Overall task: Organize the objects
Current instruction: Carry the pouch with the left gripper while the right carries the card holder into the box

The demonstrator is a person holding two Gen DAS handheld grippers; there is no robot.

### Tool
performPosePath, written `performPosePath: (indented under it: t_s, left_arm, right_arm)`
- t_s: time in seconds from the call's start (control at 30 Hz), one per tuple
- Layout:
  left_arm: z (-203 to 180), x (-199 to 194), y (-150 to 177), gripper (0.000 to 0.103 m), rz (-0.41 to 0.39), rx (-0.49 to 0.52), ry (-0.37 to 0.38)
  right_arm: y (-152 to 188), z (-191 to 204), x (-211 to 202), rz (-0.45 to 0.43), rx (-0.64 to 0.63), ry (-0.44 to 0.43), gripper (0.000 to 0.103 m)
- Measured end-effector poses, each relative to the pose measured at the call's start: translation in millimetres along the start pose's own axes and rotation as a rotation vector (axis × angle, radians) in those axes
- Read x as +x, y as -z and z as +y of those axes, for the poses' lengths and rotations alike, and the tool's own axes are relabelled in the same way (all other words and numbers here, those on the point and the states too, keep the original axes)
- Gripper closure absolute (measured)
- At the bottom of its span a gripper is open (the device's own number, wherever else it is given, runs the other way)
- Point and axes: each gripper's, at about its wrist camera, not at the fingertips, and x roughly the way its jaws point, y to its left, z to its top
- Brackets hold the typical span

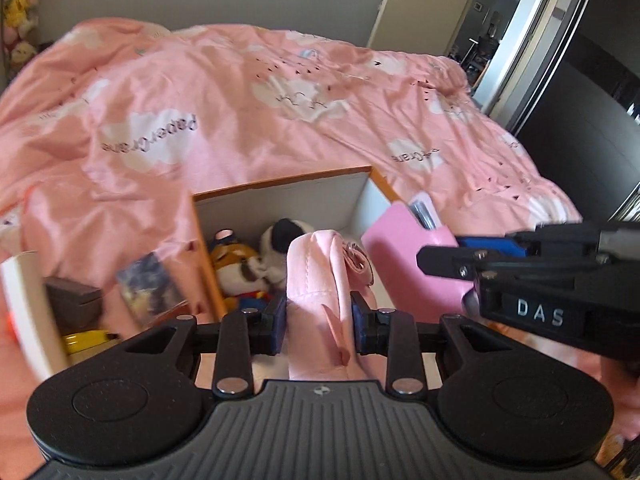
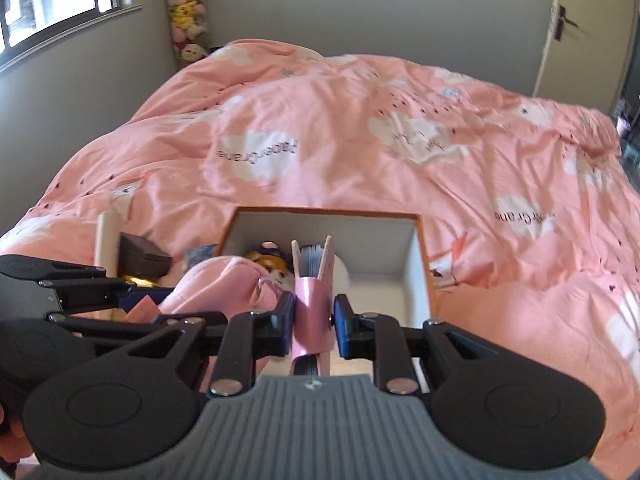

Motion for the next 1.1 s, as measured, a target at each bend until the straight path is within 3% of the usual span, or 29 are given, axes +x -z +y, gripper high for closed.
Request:
performPosePath:
  t_s: [0.23, 0.37, 0.77, 1.1]
  left_arm:
    - [10.3, 40.2, -25.4, 0.068, 0.014, -0.057, 0.058]
    - [2.2, 62.4, -36.0, 0.068, -0.010, -0.030, 0.020]
    - [1.9, 117.0, -54.0, 0.068, 0.048, -0.062, -0.043]
    - [4.7, 125.9, -54.8, 0.068, 0.053, -0.103, -0.039]
  right_arm:
    - [-9.3, -40.3, 47.1, 0.061, 0.066, 0.008, 0.081]
    - [-17.7, -52.7, 72.2, 0.073, 0.089, 0.009, 0.081]
    - [-34.3, -69.4, 124.5, 0.126, 0.140, 0.039, 0.081]
    - [-38.8, -66.2, 138.4, 0.122, -0.031, 0.069, 0.081]
